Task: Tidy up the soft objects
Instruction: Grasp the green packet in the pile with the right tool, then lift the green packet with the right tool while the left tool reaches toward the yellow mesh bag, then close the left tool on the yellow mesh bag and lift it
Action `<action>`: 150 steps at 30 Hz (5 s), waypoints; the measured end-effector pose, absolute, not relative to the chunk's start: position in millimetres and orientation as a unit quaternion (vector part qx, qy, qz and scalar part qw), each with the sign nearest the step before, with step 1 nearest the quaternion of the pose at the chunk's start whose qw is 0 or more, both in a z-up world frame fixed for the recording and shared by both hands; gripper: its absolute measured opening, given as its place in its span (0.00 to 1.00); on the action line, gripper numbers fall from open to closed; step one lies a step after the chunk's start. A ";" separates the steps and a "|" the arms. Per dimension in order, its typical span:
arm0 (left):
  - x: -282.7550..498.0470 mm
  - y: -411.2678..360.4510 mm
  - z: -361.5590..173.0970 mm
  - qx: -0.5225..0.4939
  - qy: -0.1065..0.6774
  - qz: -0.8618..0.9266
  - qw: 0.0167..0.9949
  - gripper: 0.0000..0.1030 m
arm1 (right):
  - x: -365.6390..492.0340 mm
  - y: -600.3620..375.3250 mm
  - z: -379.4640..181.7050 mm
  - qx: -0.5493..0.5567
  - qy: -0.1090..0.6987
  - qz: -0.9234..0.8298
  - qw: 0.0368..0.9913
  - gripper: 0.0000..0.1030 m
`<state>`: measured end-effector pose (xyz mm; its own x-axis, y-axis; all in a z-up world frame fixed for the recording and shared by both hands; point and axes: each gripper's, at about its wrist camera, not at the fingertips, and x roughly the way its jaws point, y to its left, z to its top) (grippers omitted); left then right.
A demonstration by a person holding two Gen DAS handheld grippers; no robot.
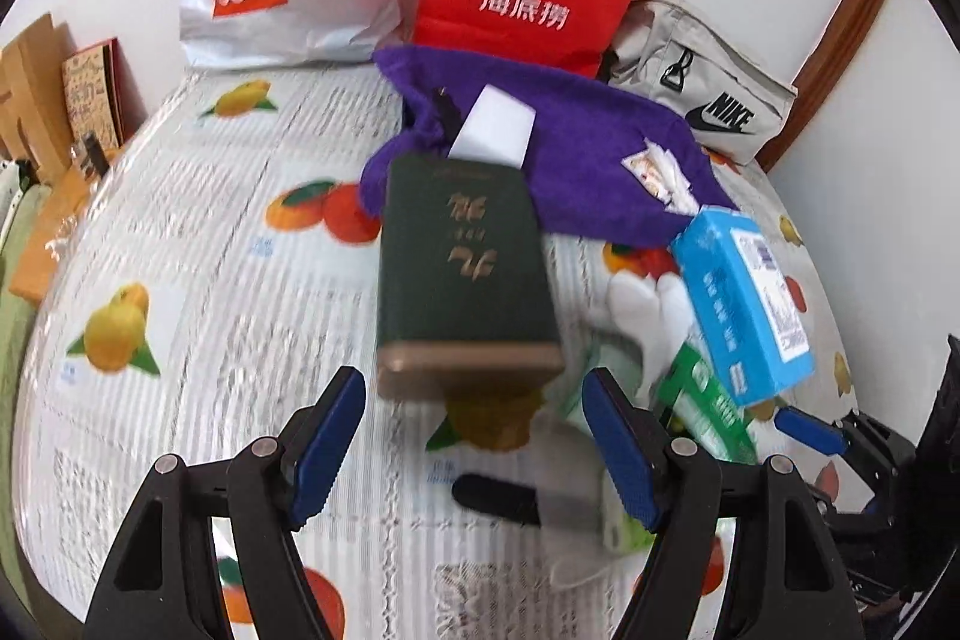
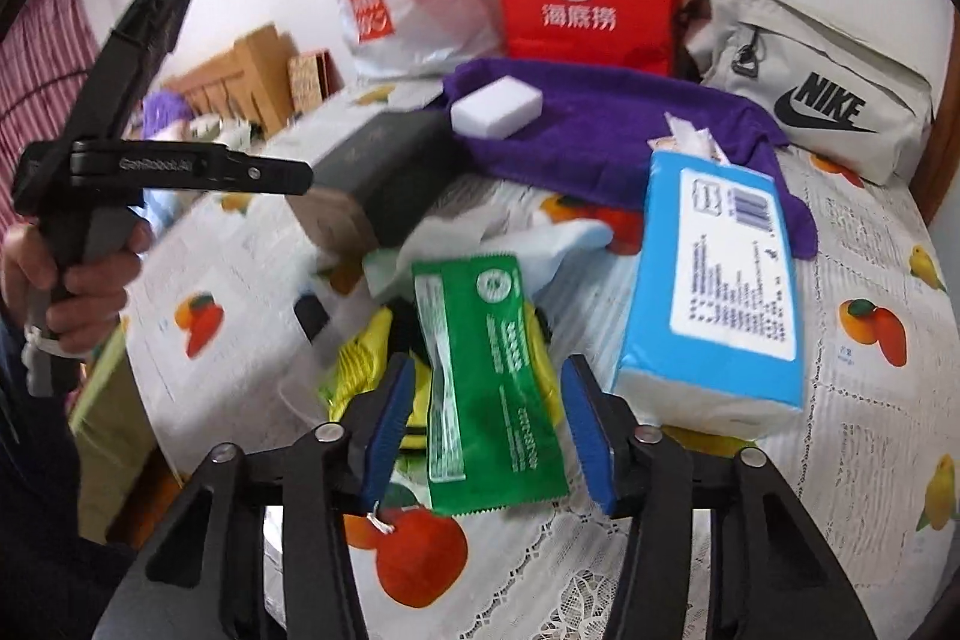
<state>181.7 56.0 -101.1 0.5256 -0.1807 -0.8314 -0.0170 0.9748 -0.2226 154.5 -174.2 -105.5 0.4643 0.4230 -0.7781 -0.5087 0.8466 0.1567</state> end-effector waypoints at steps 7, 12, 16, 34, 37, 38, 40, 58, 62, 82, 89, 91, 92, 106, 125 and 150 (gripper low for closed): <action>169.5 66.4 -122.3 -0.117 0.497 -0.049 0.859 0.71 | 159.6 -156.3 -124.2 -0.094 0.454 0.264 0.846 0.46; 167.1 72.4 -126.5 -0.125 0.498 -0.051 0.857 0.71 | 159.7 -141.9 -129.4 -0.125 0.449 0.271 0.842 0.47; 163.5 74.1 -125.8 -0.125 0.496 -0.054 0.858 0.71 | 157.8 -135.3 -129.9 -0.154 0.444 0.274 0.839 0.45; 144.7 75.2 -123.8 -0.122 0.493 -0.056 0.859 0.71 | 160.3 -147.0 -119.1 -0.095 0.447 0.279 0.844 0.15; 140.5 71.3 -123.5 -0.120 0.493 -0.061 0.859 0.71 | 151.5 -150.9 -119.6 -0.100 0.446 0.265 0.849 0.15; 138.7 69.5 -123.9 -0.118 0.493 -0.062 0.860 0.71 | 149.6 -152.5 -120.0 -0.099 0.448 0.264 0.849 0.15; 136.9 67.2 -125.0 -0.117 0.496 -0.063 0.858 0.71 | 147.2 -154.8 -119.7 -0.093 0.450 0.265 0.848 0.15; 129.2 65.1 -130.7 -0.109 0.502 -0.064 0.856 0.71 | 133.0 -175.3 -133.3 -0.104 0.463 0.239 0.847 0.58; 131.3 62.4 -136.2 -0.109 0.508 -0.064 0.852 0.71 | 129.9 -185.3 -139.5 -0.099 0.470 0.234 0.845 0.67; 129.0 14.0 -142.4 -0.072 0.509 -0.112 0.850 0.71 | 110.6 -230.6 -154.9 -0.038 0.456 0.176 0.872 0.38; 140.0 -25.0 -137.2 -0.057 0.506 -0.147 0.848 0.71 | 112.9 -260.1 -156.0 -0.005 0.461 0.113 0.880 0.38; 143.0 -32.1 -135.5 -0.055 0.506 -0.153 0.847 0.71 | 114.1 -261.5 -157.0 -0.005 0.460 0.104 0.882 0.38; 145.4 -36.1 -135.4 -0.055 0.507 -0.154 0.847 0.71 | 115.1 -261.1 -157.9 -0.009 0.460 0.099 0.882 0.38; 157.8 -69.9 -135.5 -0.060 0.519 -0.171 0.835 0.71 | 117.8 -260.5 -164.6 -0.001 0.452 0.104 0.886 0.43; 149.3 -45.9 -131.9 -0.023 0.516 -0.129 0.847 0.71 | 113.4 -257.2 -164.4 -0.010 0.449 0.105 0.887 0.44; 142.2 0.9 -143.4 -0.059 0.498 -0.107 0.859 0.71 | 114.4 -248.8 -163.4 -0.033 0.459 0.090 0.883 0.44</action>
<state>142.2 0.9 -143.4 0.4815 -0.2422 -0.8423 0.1239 0.9702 -0.2082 114.4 -248.8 -163.4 0.5617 0.1290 -0.8172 -0.1906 0.9814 0.0240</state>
